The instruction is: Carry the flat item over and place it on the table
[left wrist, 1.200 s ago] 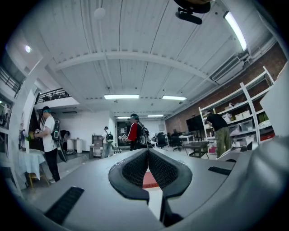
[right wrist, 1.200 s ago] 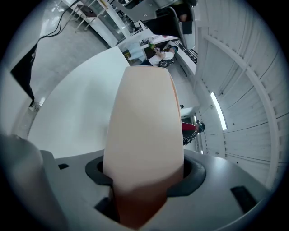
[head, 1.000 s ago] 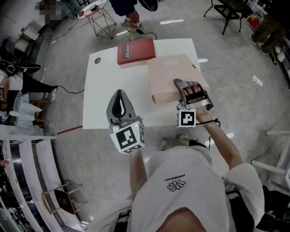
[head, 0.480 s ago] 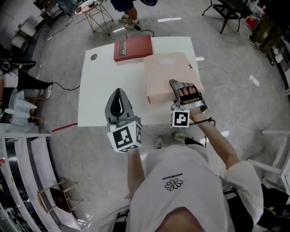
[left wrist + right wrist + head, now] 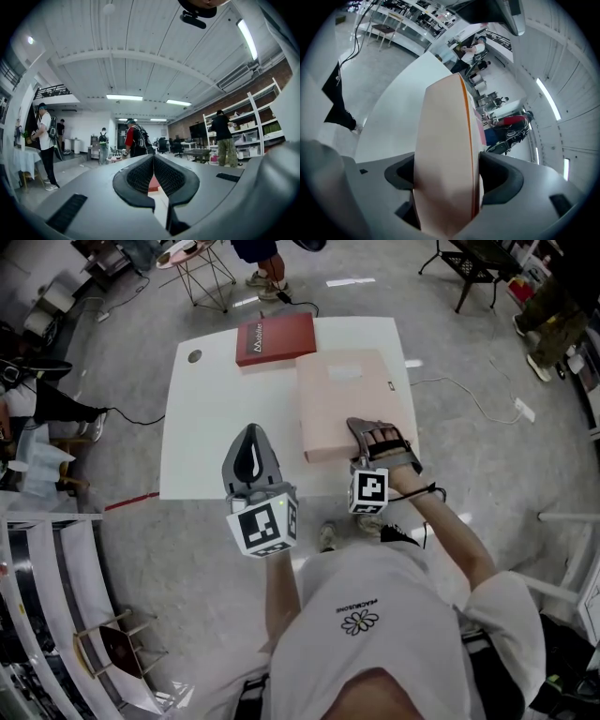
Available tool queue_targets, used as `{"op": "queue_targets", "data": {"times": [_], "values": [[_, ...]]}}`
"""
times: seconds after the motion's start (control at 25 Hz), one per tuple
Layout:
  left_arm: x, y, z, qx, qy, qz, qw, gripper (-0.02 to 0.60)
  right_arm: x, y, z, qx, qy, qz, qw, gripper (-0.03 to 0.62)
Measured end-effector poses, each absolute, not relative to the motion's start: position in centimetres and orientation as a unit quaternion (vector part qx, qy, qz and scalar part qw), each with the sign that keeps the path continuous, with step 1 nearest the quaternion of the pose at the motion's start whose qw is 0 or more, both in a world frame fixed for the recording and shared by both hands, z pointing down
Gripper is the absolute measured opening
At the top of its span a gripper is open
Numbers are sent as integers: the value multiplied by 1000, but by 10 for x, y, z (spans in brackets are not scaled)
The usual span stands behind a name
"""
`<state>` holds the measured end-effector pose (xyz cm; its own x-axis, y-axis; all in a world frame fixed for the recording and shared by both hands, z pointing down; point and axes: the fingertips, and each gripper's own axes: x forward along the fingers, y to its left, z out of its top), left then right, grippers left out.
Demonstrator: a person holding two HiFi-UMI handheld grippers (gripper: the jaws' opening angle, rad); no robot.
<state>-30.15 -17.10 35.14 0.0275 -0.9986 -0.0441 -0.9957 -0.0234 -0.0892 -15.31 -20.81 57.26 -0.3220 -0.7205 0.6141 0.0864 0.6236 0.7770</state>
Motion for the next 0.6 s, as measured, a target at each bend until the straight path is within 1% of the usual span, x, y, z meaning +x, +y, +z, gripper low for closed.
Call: {"op": "queue_targets", "data": {"times": [0.28, 0.6], "values": [[-304, -173, 359, -714, 698, -20, 37, 15, -160, -200, 587, 191, -735, -346, 551, 341], [-297, -171, 352, -719, 693, -19, 44, 15, -162, -188, 598, 160, -748, -311, 564, 348]]}}
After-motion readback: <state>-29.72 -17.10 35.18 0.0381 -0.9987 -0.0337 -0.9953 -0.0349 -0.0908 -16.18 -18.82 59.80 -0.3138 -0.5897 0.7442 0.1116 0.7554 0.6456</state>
